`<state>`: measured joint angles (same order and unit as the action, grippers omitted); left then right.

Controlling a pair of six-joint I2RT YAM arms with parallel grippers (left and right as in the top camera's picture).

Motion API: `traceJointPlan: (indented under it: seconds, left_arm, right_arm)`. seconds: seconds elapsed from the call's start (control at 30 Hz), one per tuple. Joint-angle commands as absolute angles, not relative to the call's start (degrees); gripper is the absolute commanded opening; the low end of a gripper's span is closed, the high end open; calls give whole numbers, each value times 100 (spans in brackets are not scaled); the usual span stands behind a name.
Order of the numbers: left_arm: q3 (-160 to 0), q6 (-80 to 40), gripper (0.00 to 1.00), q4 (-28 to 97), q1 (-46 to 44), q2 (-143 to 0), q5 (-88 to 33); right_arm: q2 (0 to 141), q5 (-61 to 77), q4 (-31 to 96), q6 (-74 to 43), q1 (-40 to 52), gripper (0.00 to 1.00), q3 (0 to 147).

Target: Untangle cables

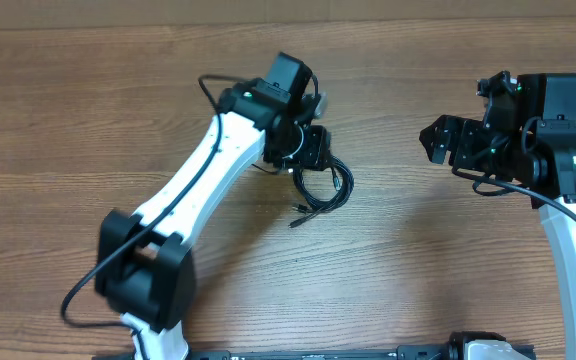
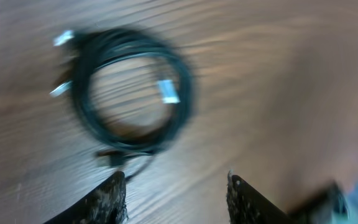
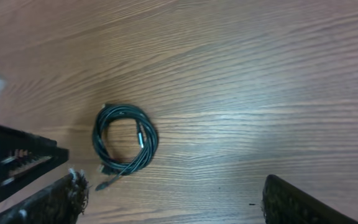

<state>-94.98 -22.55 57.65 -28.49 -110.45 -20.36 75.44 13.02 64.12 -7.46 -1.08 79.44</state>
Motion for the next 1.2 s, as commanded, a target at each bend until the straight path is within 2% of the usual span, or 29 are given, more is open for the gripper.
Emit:
traceJointPlan:
  seconds: [0.0, 0.23, 0.33, 0.5, 0.67, 0.7, 0.77, 0.83, 0.93, 1.07, 1.17]
  left_arm:
    - [-9577, -3662, 52, 5776, -2864, -11461, -1201]
    - [-9577, -4265, 45, 5769, -2864, -12278, -1013]
    - [-9577, -4289, 41, 5767, -2888, -12490, -1055]
    - [-9572, -4289, 40, 5675, -3048, -12630, -902]
    - [-9572, -4289, 35, 5507, -3275, -12630, -45]
    - [-9572, -4287, 31, 5507, -3295, -12630, 19]
    - [-9577, -4252, 4, 5492, -3301, -12628, 62]
    - [-9649, -3892, 4, 5474, -3251, -12621, 47]
    - [-10108, -3048, 4, 5885, -3122, -12578, -259]
    - [-11137, -1765, 4, 6904, -2891, -12468, -779]
    - [-12060, -1372, 4, 8062, -2676, -12446, -882]
  right_arm:
    - [7516, 904, 6418, -1225, -130, 87, 8123]
    - [7544, 904, 6525, -1223, -130, 86, 8123]
    - [7566, 904, 6528, -1225, -130, 86, 8123]
    - [7568, 906, 6525, -1225, -130, 86, 8123]
    - [7592, 904, 6525, -1223, -130, 86, 8123]
    - [7607, 904, 6528, -1223, -130, 86, 8123]
    - [7629, 941, 6528, -1225, -130, 86, 8123]
    - [7631, 1240, 6477, -1144, -128, 90, 8123]
    - [7631, 1752, 6342, -884, -123, 91, 8123]
    - [7640, 2362, 6104, -867, -91, 89, 8121]
    - [7677, 2458, 5800, -873, 189, 85, 8121]
